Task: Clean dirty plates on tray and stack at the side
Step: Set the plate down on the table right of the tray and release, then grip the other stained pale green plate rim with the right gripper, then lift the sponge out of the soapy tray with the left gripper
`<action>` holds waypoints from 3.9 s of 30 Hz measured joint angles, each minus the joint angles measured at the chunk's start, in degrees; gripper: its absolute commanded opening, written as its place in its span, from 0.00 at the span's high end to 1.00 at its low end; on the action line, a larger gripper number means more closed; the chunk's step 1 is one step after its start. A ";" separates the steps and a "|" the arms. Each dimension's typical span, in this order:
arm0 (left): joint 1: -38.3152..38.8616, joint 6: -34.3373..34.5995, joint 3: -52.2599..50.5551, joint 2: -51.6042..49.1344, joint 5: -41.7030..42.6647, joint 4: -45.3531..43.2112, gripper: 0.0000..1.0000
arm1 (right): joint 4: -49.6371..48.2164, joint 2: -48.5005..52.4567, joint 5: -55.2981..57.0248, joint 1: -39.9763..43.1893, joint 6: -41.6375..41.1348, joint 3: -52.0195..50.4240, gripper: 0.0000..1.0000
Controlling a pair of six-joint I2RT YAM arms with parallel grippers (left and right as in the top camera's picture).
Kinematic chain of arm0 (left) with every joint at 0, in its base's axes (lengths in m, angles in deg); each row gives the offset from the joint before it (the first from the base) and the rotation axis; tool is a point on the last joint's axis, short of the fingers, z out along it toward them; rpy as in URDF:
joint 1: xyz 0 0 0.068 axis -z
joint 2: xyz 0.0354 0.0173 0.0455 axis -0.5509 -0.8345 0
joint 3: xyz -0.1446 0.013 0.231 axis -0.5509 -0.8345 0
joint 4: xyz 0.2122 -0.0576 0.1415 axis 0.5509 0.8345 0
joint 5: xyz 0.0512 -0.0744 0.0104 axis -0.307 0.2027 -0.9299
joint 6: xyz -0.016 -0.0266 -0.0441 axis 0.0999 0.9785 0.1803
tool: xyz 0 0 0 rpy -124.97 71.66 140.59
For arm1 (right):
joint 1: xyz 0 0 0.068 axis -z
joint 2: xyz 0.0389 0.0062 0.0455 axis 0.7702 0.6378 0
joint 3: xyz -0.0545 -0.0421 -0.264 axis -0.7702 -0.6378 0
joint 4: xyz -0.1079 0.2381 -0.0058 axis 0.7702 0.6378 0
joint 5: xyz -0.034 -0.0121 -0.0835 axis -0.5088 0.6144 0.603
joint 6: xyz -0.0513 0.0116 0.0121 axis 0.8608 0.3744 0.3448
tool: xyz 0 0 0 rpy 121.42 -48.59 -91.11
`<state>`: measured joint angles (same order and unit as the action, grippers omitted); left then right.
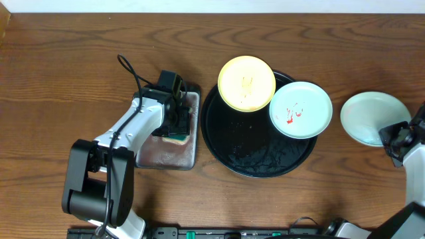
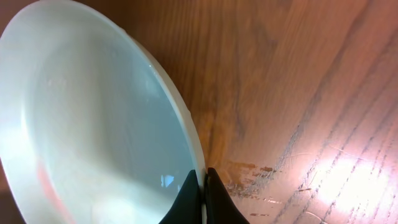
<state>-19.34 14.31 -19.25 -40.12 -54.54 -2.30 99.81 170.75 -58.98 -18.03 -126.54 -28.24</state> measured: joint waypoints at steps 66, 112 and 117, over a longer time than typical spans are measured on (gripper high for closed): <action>0.00 0.02 0.00 0.00 0.00 -3.08 0.39 | 0.20 6.93 -22.16 -32.09 31.47 -0.83 0.99; 0.22 1.51 -2.32 0.28 1.27 -7.13 0.93 | -2.32 7.74 -21.00 -33.22 31.47 -0.94 0.99; -0.81 1.49 -2.73 7.02 2.21 -6.73 0.92 | -4.74 7.74 -21.00 -33.22 32.57 -0.94 0.99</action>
<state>-20.15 15.80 -21.98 -33.10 -52.33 -9.03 95.07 178.48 -79.98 -51.25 -93.97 -29.18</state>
